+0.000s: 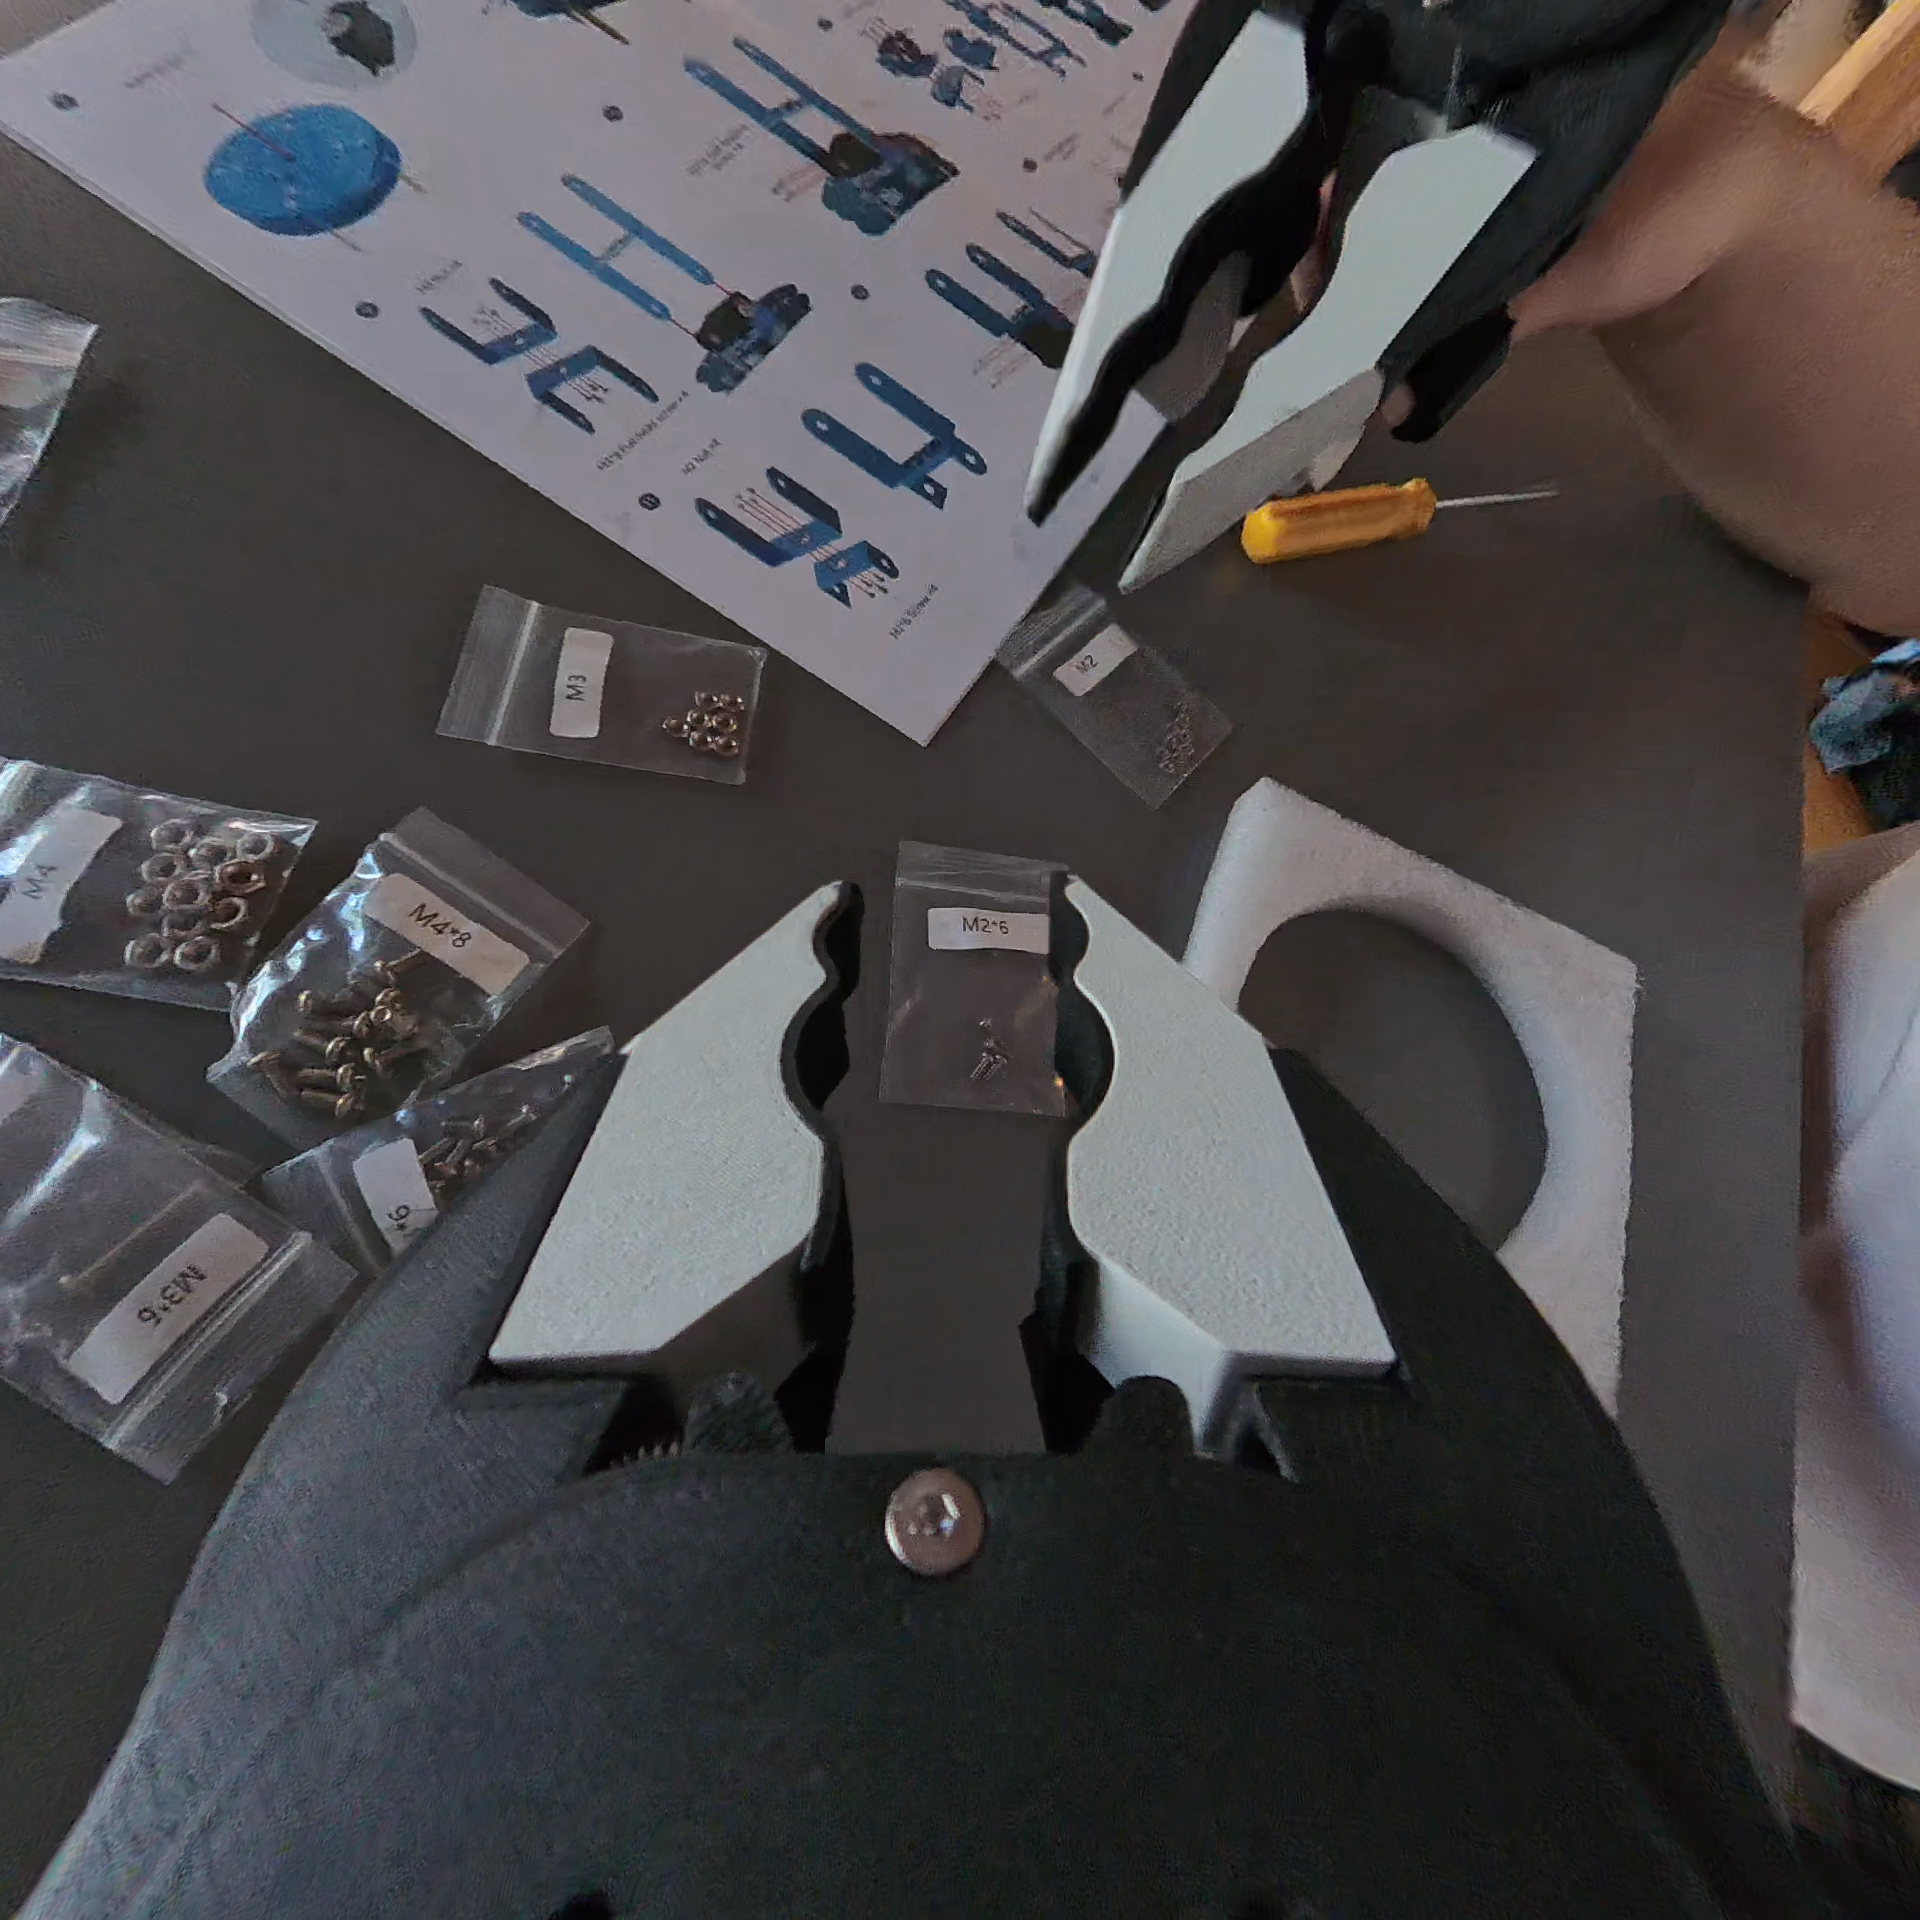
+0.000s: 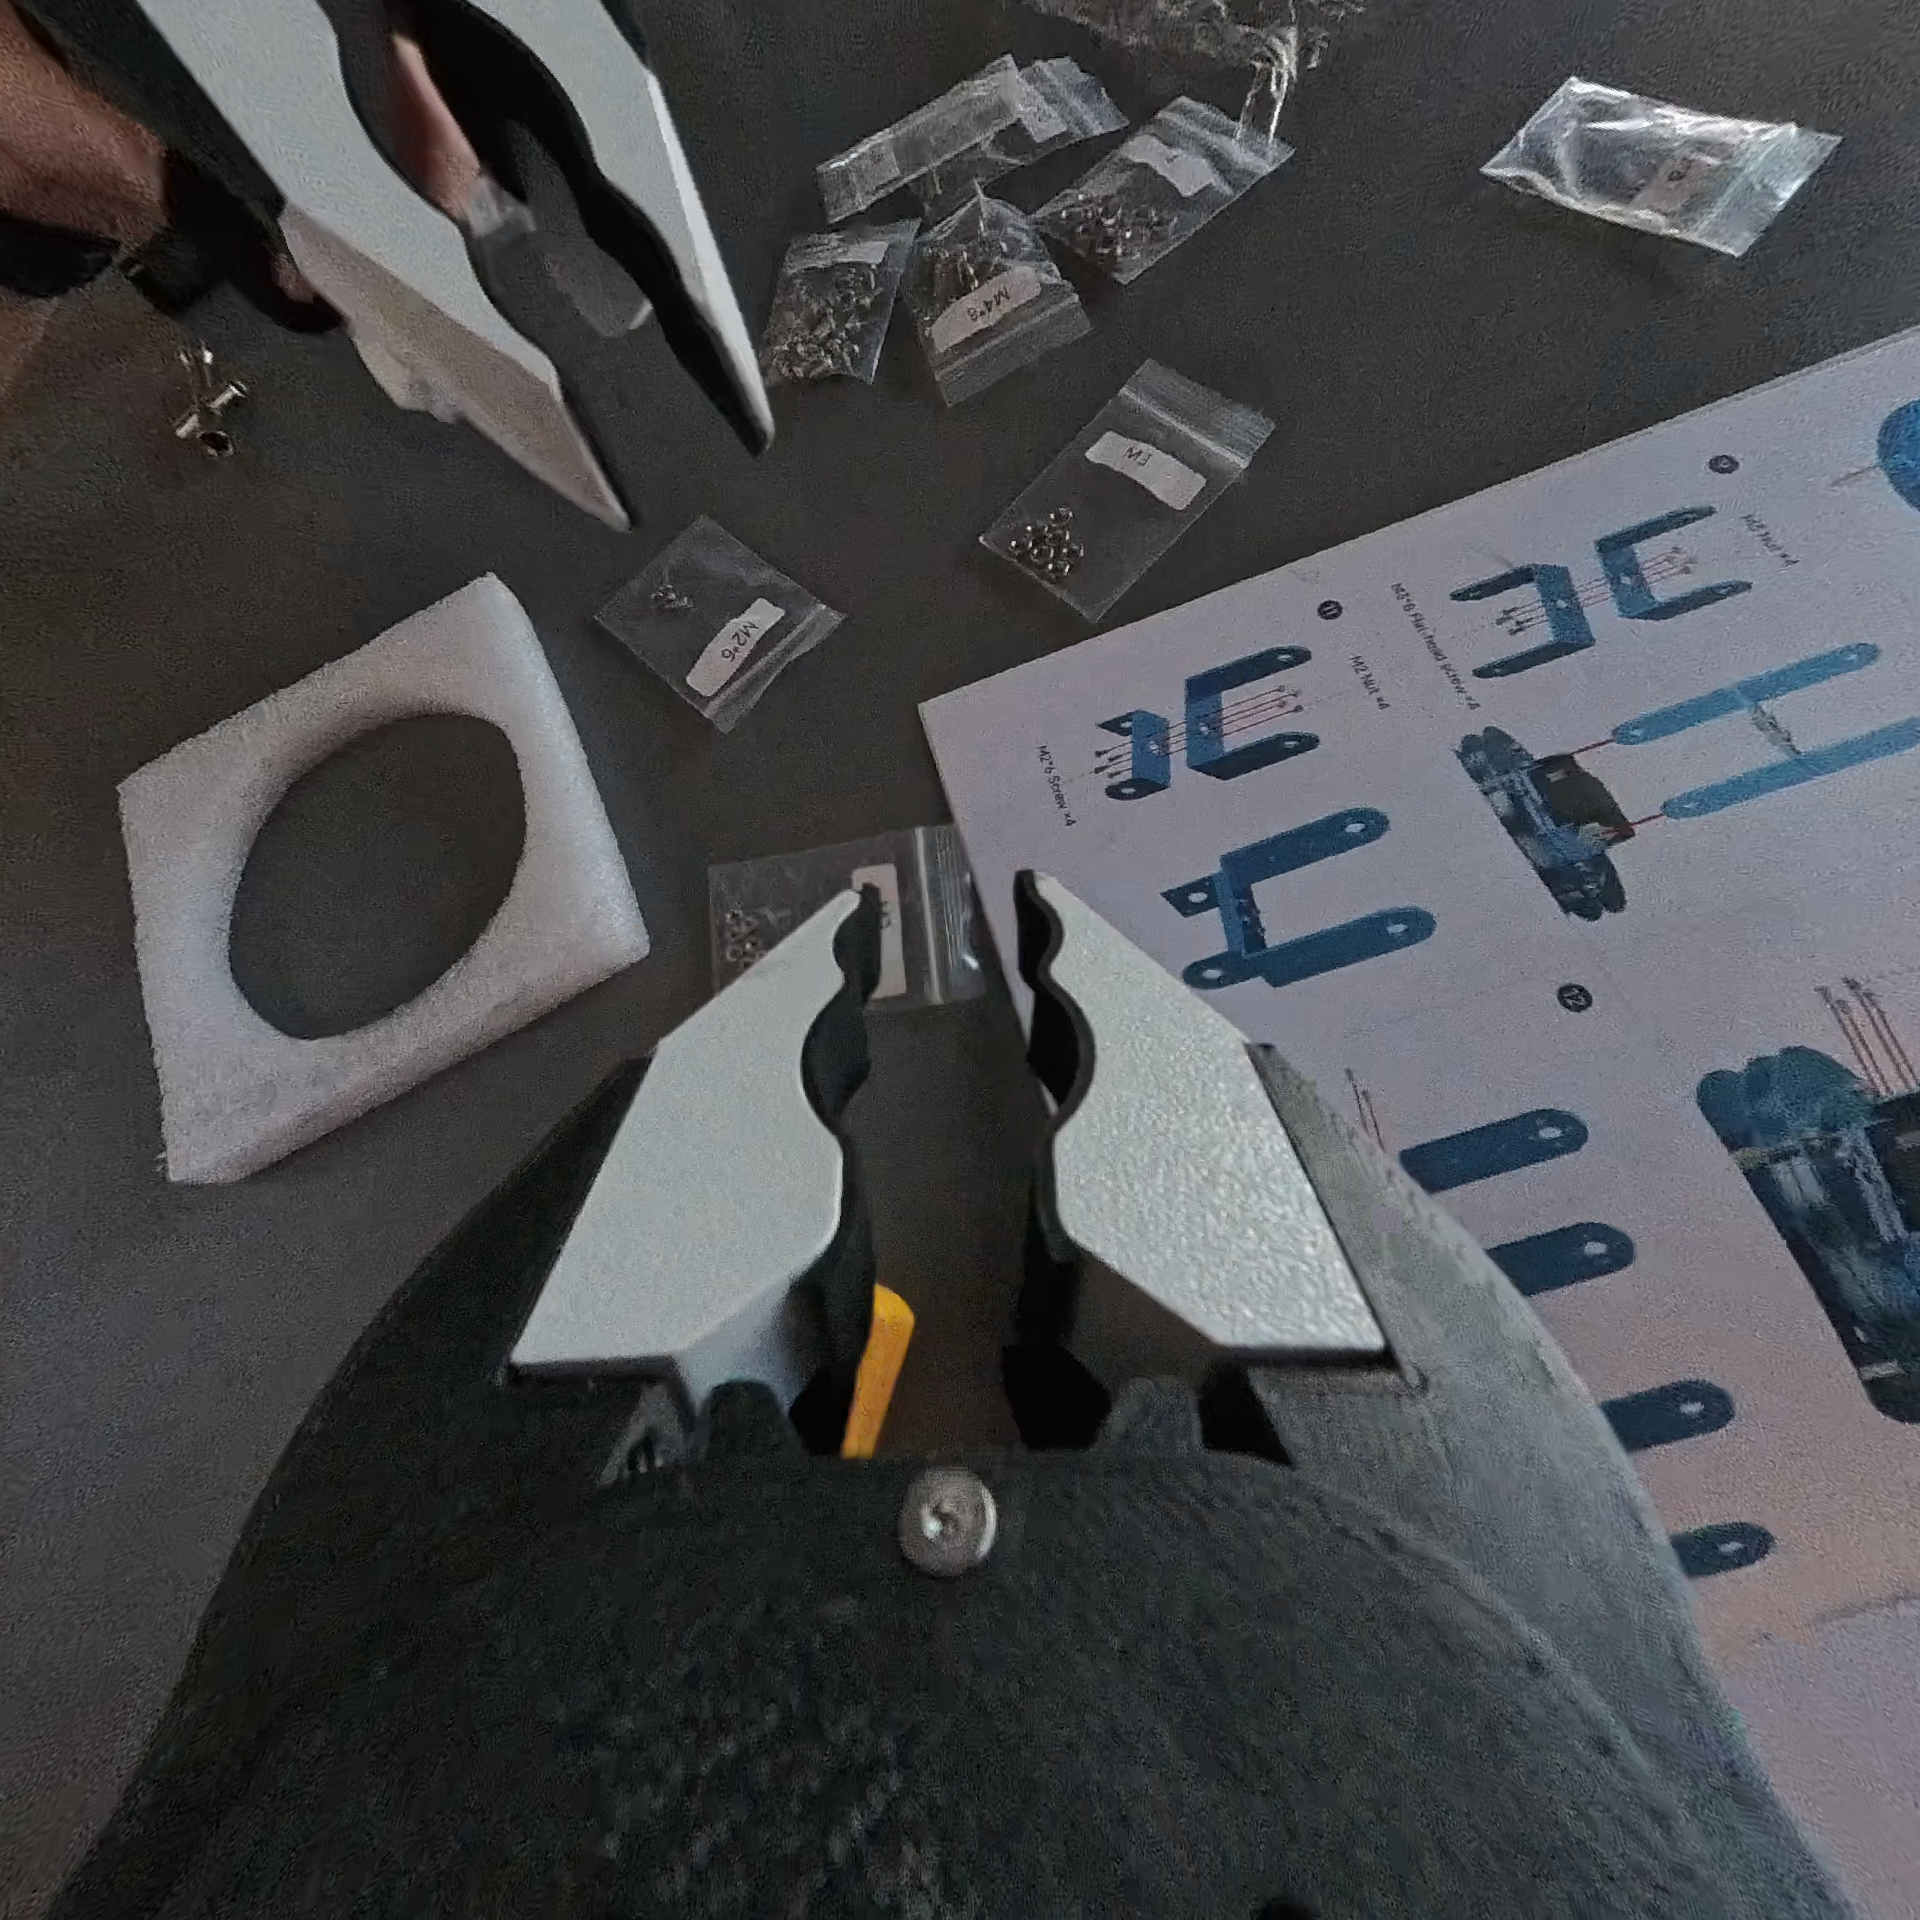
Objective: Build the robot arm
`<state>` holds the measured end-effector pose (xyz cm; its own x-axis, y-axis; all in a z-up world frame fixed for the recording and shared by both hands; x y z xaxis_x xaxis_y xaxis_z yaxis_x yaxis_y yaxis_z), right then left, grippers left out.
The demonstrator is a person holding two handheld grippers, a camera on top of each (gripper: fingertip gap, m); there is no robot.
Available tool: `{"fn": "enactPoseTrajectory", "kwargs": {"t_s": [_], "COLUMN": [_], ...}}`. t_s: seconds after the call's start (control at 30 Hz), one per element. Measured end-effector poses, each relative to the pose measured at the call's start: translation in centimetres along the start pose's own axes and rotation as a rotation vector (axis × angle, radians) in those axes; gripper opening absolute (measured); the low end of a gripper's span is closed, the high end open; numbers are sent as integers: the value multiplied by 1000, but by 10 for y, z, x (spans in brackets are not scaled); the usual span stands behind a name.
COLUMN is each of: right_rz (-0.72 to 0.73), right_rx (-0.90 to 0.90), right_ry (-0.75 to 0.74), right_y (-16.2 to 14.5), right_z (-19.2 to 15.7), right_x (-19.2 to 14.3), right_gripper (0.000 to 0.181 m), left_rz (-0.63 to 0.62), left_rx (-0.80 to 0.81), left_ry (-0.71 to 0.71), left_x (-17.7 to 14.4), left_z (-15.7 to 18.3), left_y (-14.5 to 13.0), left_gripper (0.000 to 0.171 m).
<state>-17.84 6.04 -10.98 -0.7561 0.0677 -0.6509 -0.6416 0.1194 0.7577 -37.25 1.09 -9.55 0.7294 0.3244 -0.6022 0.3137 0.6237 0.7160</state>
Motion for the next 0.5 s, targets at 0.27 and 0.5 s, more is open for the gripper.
{"fn": "enactPoseTrajectory", "kwargs": {"t_s": [0.27, 0.5], "right_rz": [-75, -105], "right_rx": [193, 292], "right_ry": [120, 183], "right_y": [30, 37], "right_z": [-24, -30], "right_x": [51, 75], "right_gripper": [16, 4], "left_rz": [-166, -42], "left_rx": [164, 209], "left_ry": [79, 99], "left_x": [26, 24], "left_z": [-8, -6], "left_y": [-5, -16], "left_gripper": [32, 28]}}
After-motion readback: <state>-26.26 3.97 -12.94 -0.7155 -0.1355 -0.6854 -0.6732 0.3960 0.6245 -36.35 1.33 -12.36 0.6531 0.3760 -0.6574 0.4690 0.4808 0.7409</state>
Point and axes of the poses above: each gripper's, where its closed fingertips meet, x out along the fingers, y out of its top, z = x × y across the jaws, the point moved 7 cm from there along -x, back along the fingers, and after that the axes turned 10 degrees about -x, right-handed, at the moved point
